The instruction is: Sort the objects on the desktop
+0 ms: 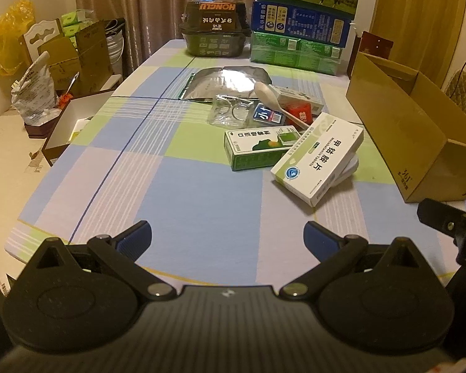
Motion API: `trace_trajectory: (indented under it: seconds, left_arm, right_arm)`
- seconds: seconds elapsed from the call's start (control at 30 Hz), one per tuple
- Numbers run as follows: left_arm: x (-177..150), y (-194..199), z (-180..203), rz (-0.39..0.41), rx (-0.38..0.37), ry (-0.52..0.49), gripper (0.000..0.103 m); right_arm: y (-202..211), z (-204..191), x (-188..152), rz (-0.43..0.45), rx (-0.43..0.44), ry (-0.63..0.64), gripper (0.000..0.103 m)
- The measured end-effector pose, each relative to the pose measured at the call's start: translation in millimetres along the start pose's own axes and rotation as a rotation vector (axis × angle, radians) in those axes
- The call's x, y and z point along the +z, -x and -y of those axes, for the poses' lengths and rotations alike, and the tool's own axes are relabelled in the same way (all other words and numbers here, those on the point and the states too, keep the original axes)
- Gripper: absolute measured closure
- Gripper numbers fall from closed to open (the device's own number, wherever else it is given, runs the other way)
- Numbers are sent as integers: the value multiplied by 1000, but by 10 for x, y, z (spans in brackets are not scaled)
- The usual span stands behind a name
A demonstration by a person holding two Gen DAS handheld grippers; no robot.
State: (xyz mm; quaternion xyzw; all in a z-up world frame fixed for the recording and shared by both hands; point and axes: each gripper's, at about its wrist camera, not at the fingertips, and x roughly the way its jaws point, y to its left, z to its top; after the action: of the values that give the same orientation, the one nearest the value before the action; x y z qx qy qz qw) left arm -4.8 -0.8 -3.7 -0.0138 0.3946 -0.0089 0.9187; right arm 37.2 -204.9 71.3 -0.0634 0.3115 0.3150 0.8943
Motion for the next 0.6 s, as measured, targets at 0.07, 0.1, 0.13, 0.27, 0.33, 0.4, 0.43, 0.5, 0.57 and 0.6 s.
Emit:
trace_trajectory:
  seconds: [0.07,0.1,0.13,0.27,0.33,0.4,0.43,0.5,0.57,0.6]
  left_arm:
    - [11,3,-8,0,-7,4,1]
    - [15,7,-10,0,-12,5,1]
    - [19,9,-14,-1,-17,6,1]
    - [38,12,-17,-1,-38,3,1]
    - [44,4,-18,-4,-47,2,1]
    - [49,-7,-16,-10,-60,-2,1]
    - [52,-15,-14,-14,-69,-6,1]
    - [52,-26,-1,-11,9,74,1]
    - [57,-31,14,-12,11,64,1]
    - [63,-31,19,-10,11,60,1]
  right_arm:
    - [0,0,0,0,0,0,2]
    - [2,-1,-5,0,1,0,2]
    - [2,-1,-2,0,0,0,2]
    - [-16,18,12,0,2,1,2]
    - [-16,19,10,-1,2,2,2]
    - [-16,18,9,0,3,1,2]
    - [-15,19,7,0,3,0,2]
    - [-29,30,11,-1,3,-1,2]
    - [-31,34,13,-2,2,-2,2]
    - [-31,37,12,-2,2,-3,2]
